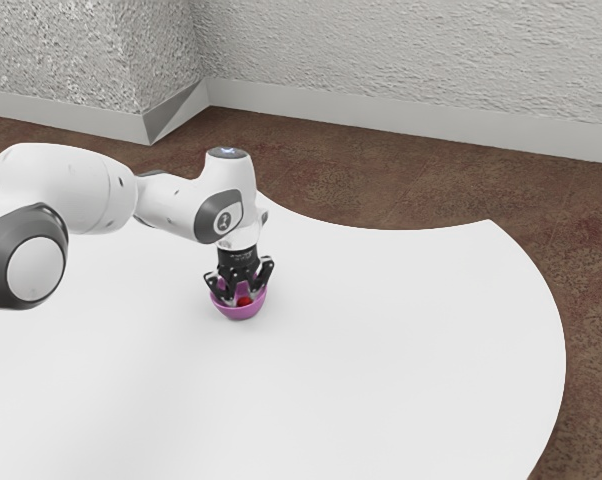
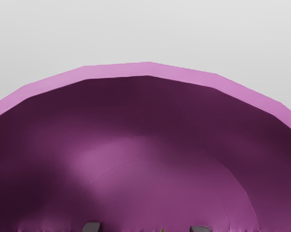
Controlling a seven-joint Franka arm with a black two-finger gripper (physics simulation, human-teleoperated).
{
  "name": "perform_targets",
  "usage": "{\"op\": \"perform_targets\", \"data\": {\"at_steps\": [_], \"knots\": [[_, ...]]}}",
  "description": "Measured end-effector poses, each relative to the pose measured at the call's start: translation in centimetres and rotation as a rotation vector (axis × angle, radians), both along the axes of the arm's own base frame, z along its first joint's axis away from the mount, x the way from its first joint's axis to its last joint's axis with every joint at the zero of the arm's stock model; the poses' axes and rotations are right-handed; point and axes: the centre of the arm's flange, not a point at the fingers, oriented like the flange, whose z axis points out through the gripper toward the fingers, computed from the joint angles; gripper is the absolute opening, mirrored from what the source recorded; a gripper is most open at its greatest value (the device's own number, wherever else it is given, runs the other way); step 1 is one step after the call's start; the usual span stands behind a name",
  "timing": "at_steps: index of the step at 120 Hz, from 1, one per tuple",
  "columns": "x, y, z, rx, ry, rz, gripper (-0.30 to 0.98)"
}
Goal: Take strawberry from the bowl
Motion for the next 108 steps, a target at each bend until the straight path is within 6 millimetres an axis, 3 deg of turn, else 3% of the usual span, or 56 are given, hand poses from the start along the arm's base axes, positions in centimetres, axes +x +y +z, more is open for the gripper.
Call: {"op": "perform_targets", "data": {"at_steps": [42,78,92,108], "knots": [[0.1,-0.1,1.5,-0.013,-0.030,0.009,0.13],[-0.4,-1.3,9.0,-0.021,-0.089,-0.015,0.12],[-0.7,-4.6,9.7,-0.038,-0.084,-0.059,0.11],[-1.4,-11.6,9.2,-0.072,-0.064,-0.150,0.11]]}}
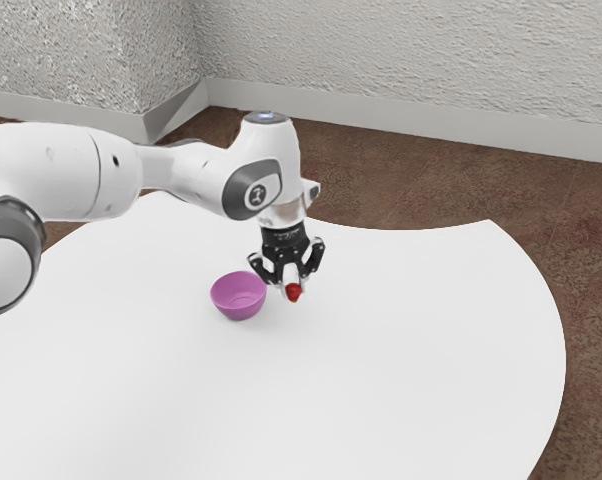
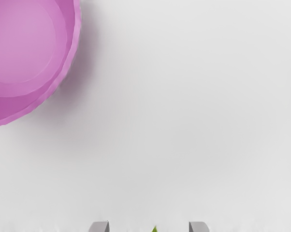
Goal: Take strawberry from the bowl
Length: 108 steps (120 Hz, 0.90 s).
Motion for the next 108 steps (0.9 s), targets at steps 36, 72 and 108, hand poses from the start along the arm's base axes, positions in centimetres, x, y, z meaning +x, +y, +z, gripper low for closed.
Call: {"op": "perform_targets", "data": {"at_steps": [36,72,108], "knots": [[-1.7,-9.9,-2.6,-0.009,0.031,-0.111,0.16],[-2.6,-10.3,-0.5,0.000,0.040,-0.110,0.56],[-10.5,11.9,27.6,0.079,-0.063,-0.110,0.66]]}}
